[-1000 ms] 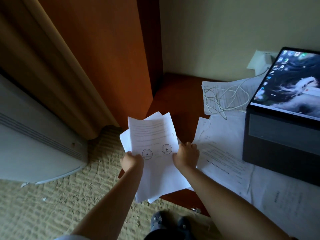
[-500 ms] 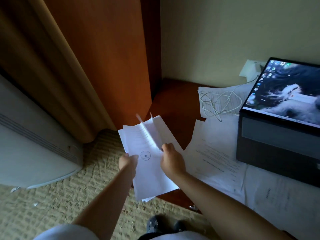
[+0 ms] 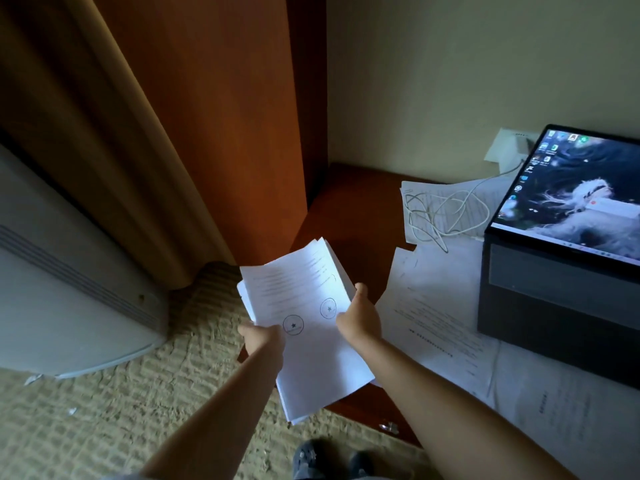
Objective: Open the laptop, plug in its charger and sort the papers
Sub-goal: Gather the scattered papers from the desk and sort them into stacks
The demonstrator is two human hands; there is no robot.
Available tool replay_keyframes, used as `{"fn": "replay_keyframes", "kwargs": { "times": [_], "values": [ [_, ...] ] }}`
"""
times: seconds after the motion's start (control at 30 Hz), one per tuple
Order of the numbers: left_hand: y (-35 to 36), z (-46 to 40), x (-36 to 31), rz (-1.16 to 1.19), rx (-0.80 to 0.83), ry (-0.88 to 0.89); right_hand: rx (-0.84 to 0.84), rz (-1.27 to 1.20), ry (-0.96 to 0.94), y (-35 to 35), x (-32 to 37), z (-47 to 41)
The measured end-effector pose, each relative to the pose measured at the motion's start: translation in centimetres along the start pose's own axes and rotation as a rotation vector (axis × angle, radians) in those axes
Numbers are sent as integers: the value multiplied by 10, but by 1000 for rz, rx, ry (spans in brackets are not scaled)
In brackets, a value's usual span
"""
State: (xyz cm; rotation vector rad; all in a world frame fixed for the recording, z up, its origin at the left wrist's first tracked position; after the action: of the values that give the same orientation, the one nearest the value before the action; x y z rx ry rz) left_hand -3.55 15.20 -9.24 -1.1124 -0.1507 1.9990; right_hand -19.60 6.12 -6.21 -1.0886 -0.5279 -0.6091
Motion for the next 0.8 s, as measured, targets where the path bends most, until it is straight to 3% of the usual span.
{"fn": "replay_keyframes", "kwargs": {
  "times": [0.1,0.3,0.53,0.7,0.8],
  "values": [
    [6,-2,1,-34,2,-43,-6,182,-14,2,-3,-8],
    [4,8,-10,-440,-89,-14,-46,317,-73,5,-10,-11],
    [4,4,-7,-245,-52,127,-175,338,-168,11,-9,0],
    [-1,11,-21,14,19,94,-129,-42,-201,1,-3,2],
    [-9,22,-52,147,108,245,-276,-235,-248,-24,16,5]
  ]
}}
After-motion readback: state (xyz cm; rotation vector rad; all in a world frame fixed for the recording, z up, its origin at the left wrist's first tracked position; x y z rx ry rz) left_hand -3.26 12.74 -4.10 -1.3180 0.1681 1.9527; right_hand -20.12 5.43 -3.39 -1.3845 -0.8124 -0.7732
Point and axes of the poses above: each hand's wrist, its own z-axis away from the middle knuckle, its own y-axis out of the palm, x = y × z, the point moved 4 cm from there along -z, towards the middle knuckle, and after that the axes turned 7 degrees about -z, right-handed, at the moved point
